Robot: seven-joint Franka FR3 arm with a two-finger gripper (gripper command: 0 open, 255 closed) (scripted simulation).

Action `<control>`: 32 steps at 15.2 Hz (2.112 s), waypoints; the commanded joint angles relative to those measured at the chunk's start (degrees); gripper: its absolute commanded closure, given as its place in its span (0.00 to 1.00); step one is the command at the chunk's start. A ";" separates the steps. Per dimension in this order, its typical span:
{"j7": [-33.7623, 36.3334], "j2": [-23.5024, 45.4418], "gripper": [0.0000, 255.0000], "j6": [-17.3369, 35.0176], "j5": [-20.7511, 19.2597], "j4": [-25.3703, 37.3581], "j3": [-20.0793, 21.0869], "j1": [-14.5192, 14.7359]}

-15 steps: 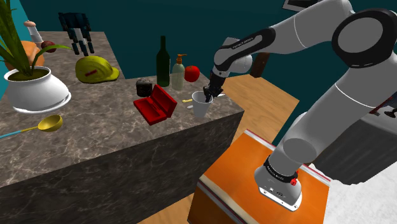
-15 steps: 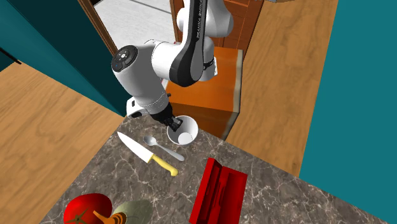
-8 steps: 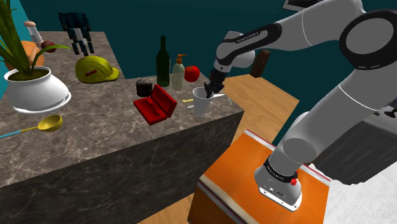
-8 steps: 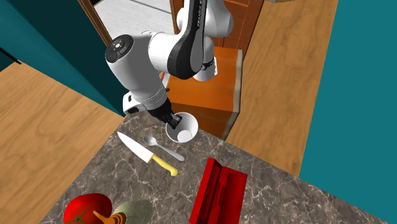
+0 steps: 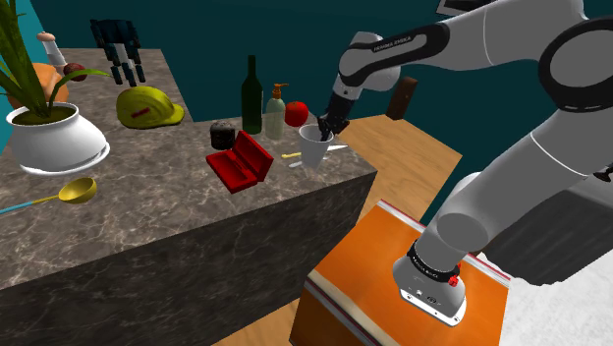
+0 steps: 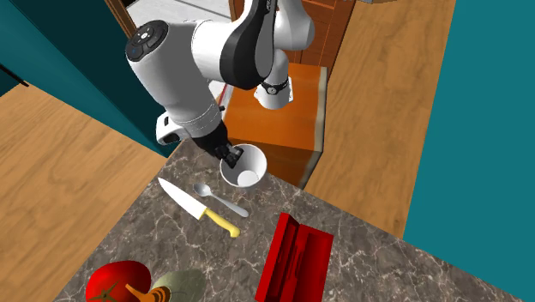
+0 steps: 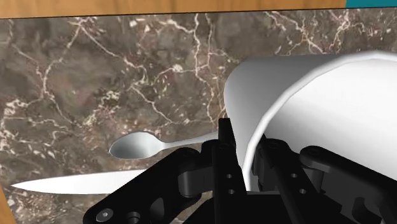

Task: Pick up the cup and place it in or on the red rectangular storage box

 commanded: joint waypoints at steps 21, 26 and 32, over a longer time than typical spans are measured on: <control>5.72 -1.15 1.00 -14.82 -1.31 14.41 1.76 0.70; 10.35 6.37 1.00 -15.03 -0.09 23.00 4.55 3.00; 15.86 16.47 1.00 -16.73 0.29 35.85 7.25 5.48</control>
